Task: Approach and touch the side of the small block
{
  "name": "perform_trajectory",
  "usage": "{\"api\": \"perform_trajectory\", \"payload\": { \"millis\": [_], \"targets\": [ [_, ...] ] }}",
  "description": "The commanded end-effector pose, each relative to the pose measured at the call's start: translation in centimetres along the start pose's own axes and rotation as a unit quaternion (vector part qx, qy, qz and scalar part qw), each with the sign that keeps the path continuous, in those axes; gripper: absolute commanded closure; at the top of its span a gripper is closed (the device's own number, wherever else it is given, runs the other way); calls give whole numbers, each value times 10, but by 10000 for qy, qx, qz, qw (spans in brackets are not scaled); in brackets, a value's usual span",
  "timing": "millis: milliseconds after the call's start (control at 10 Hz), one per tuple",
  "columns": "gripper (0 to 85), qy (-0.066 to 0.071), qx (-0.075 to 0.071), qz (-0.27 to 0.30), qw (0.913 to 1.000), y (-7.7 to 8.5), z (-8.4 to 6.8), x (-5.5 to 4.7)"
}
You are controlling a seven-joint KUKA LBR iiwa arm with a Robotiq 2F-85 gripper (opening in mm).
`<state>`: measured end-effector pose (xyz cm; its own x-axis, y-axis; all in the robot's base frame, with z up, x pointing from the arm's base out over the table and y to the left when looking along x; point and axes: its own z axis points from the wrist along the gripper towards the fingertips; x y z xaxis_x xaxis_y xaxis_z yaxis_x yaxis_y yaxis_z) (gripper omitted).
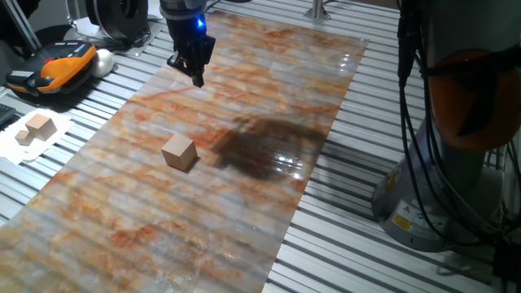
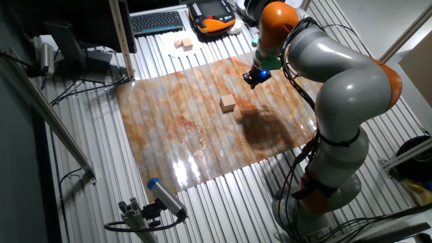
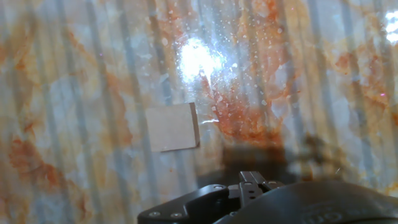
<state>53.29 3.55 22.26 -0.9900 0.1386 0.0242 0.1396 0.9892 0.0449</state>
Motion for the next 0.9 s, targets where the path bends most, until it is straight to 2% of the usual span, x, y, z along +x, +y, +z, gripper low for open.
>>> {"api": "perform_trajectory", "payload": {
  "millis": [0, 800],
  "targets": [
    [850, 1, -7, -1, 10000, 0, 0, 0],
    [850, 14, -46, 15, 10000, -1, 1, 0]
  ]
}}
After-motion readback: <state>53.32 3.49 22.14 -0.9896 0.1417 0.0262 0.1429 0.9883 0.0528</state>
